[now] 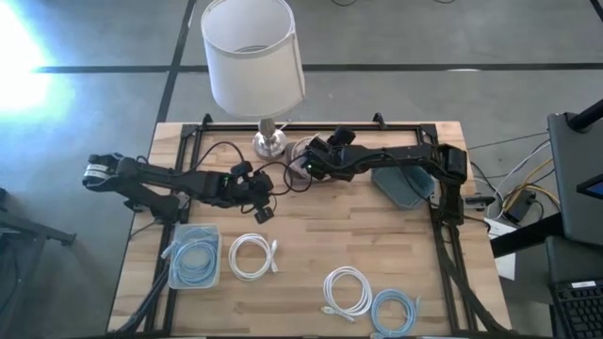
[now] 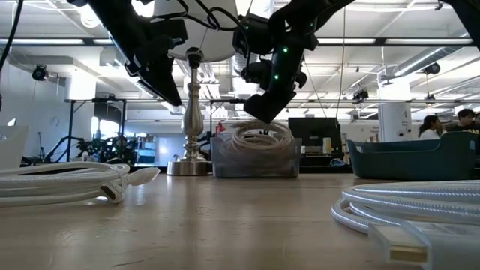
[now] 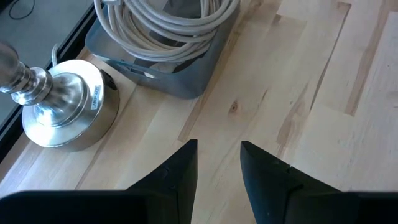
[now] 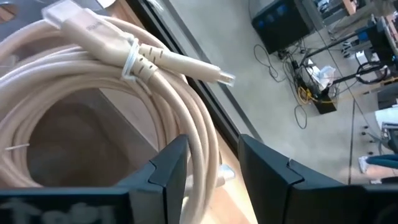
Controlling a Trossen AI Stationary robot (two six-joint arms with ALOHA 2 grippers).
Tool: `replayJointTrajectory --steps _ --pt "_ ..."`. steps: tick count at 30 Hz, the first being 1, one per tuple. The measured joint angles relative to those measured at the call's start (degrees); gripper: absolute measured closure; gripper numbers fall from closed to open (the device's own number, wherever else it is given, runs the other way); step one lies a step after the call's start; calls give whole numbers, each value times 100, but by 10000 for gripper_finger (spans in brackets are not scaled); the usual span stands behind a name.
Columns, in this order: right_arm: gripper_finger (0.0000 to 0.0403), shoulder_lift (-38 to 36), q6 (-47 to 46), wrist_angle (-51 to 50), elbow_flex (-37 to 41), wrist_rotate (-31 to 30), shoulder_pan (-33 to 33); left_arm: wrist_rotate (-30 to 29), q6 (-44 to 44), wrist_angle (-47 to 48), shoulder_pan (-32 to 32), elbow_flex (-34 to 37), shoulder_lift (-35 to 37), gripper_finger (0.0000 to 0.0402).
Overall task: Sort HDMI cables
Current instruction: Put the light brown HDMI cable into the black bin, then put the bottom white HDMI cable into the blue bin
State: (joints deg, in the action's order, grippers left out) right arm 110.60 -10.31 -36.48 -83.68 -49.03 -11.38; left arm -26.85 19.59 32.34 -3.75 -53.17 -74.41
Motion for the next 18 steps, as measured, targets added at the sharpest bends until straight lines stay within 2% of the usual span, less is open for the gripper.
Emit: replayJointTrajectory --steps 7,12,15,18 --pt "266 -232 21 -121 2 -10 145 0 2 -38 2 -1 0 277" --pt "268 -435 -577 -787 2 96 399 0 7 -33 0 -1 0 277" --pt "264 -578 -1182 -1508 2 600 687 0 11 -29 0 0 0 277" --pt "259 -666 -1767 -2180 7 1444 1038 0 13 -29 2 0 0 277"
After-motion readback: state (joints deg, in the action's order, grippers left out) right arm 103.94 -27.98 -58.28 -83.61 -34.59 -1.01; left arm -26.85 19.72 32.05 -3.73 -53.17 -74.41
